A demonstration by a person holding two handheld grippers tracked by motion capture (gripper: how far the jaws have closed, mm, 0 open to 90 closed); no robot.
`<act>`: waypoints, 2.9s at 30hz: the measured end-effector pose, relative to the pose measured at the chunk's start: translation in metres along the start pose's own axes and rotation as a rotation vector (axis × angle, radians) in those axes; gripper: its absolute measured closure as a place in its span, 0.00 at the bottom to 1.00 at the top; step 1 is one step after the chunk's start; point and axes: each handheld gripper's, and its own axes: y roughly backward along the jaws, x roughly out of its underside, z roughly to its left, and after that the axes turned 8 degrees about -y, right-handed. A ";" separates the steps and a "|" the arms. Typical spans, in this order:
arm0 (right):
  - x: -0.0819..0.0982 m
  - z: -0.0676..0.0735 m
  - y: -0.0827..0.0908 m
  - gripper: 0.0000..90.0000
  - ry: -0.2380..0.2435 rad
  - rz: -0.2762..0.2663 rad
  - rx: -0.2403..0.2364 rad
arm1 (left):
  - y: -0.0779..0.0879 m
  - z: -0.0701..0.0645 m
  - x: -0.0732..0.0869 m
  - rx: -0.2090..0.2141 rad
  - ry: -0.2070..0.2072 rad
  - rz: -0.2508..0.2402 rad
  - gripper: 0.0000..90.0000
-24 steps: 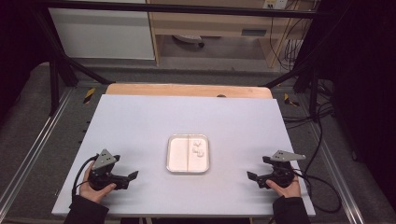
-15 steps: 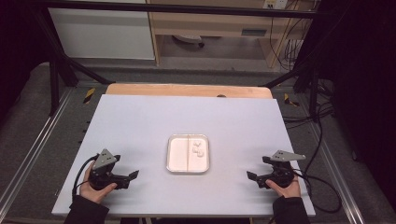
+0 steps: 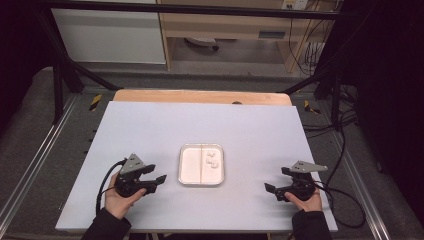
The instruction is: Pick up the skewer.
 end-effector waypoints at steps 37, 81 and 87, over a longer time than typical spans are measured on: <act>0.000 0.000 -0.001 0.02 0.005 0.007 -0.002 | -0.118 -0.061 -0.053 0.133 -0.105 0.211 1.00; 0.000 0.000 -0.002 0.02 0.003 0.008 -0.006 | -0.116 -0.032 -0.055 -0.114 0.064 0.221 0.75; 0.000 0.000 -0.002 0.02 0.007 0.005 -0.007 | -0.118 -0.036 -0.053 -0.132 0.057 0.230 0.85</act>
